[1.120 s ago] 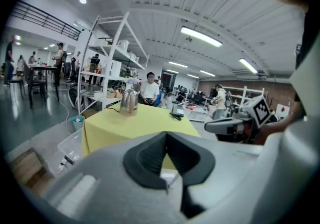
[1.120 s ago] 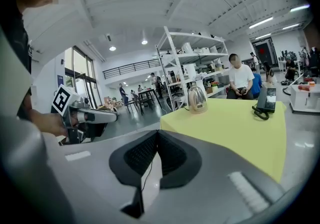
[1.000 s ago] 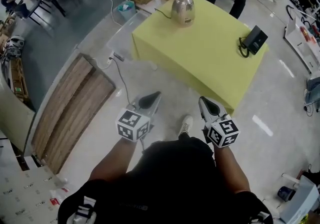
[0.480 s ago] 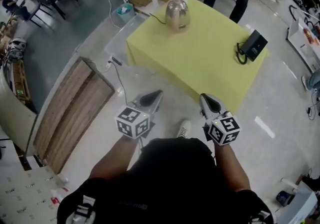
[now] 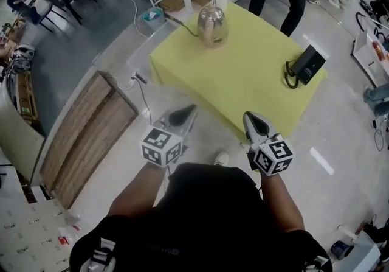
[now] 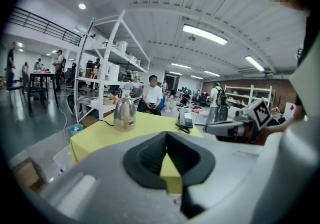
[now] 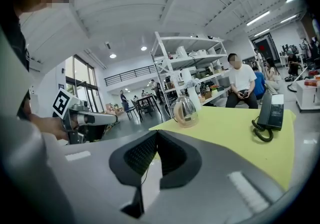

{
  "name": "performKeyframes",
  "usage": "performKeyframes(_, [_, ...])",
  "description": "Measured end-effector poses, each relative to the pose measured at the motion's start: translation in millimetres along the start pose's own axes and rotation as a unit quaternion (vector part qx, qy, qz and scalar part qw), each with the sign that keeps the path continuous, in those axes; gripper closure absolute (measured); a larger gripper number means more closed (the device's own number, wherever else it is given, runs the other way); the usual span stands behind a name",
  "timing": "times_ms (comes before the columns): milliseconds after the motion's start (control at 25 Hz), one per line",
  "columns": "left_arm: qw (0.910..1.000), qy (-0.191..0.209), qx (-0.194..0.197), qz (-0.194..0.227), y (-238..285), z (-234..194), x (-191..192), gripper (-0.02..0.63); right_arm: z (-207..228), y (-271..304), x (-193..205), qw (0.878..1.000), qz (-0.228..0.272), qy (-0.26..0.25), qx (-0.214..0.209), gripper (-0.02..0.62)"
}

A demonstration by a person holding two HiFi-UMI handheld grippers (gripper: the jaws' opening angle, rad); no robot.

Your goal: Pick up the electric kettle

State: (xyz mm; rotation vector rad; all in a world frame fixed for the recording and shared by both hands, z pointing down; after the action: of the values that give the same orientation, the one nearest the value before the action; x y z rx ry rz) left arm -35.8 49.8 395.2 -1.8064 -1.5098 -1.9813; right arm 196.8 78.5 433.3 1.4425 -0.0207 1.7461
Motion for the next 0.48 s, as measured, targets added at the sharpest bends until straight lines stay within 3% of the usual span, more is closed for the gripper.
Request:
performKeyframes(240, [0.9997,0.01,-0.021,-0.003,8,1,-4,0.604,14,2,-4,1.0,0.004,0.001,-0.01,0.589])
performKeyframes(480, [0.9996,-0.005,-0.028,-0.006,9,1,-1,0.604,17,6,3,1.0,-0.006,0.004,-0.021,0.589])
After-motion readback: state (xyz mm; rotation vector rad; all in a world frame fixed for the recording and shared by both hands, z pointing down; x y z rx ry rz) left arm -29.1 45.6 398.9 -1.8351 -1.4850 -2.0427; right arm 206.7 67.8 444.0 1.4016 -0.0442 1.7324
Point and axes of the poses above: the fingertips, and each gripper's own axes: y forward along the fingers, z to its right, x out of its underside, the point moved 7 cm from there along -y, backward along the fingers, and after that the axes turned 15 degrees about -z, right-handed, at the moved point
